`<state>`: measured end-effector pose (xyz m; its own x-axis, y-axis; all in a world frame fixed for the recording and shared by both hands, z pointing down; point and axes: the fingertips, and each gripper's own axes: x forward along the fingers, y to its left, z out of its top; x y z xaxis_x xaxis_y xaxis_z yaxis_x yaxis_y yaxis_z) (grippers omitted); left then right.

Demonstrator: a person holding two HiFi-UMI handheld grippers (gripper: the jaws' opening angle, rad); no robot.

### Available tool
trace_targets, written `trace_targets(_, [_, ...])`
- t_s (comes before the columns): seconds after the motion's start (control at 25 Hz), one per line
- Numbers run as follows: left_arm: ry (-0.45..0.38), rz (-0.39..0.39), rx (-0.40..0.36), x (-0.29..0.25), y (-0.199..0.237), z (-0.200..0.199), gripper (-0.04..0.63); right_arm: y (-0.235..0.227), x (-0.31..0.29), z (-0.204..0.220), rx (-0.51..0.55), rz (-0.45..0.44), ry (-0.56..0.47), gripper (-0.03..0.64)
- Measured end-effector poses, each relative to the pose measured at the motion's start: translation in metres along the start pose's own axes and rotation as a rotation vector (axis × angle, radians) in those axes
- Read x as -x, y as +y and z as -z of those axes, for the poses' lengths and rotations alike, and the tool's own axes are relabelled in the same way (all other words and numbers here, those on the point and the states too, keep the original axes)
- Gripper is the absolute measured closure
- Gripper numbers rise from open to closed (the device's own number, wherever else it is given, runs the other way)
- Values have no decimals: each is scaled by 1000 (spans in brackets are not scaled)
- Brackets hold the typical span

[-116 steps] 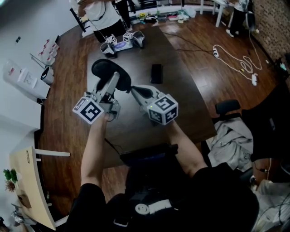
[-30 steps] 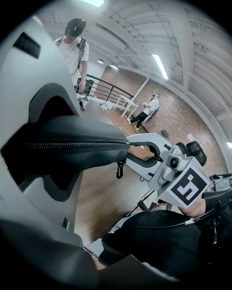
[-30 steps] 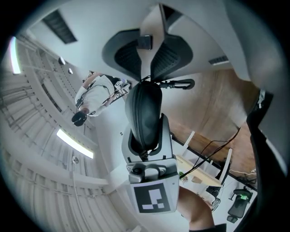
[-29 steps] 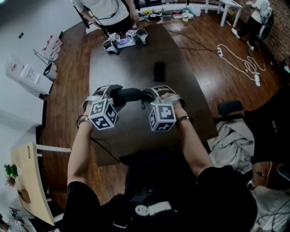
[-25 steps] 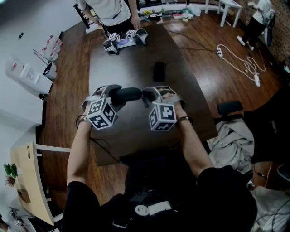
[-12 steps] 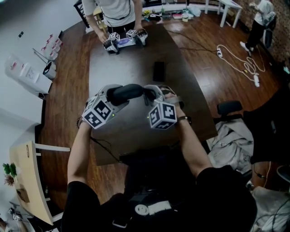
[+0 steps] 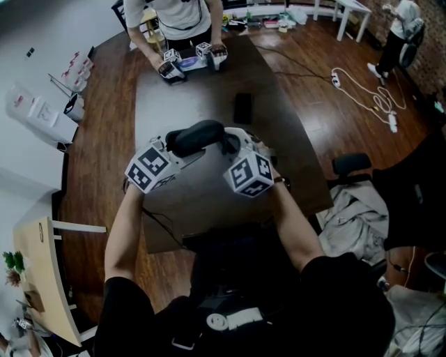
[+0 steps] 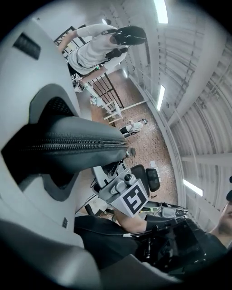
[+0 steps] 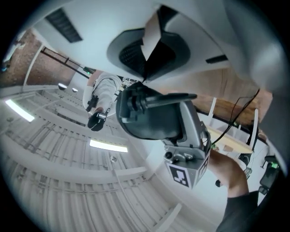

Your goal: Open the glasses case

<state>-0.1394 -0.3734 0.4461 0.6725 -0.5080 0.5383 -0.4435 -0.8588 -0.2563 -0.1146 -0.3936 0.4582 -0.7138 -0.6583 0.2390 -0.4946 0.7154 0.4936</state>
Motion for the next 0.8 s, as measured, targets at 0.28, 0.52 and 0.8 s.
trace_targets(0.28, [-70,-52,133,-9,11,1,327,-27,9,9,-472,-29,-106,589])
trace_targets(0.52, [-142,-182,302,-6,39,7,327,-44,16,29,-718,-23,-140,581])
trace_targets(0.8, [-186,-394,353,-1,65,-3,325,-49,22,-17,-1156,-197,-404,369])
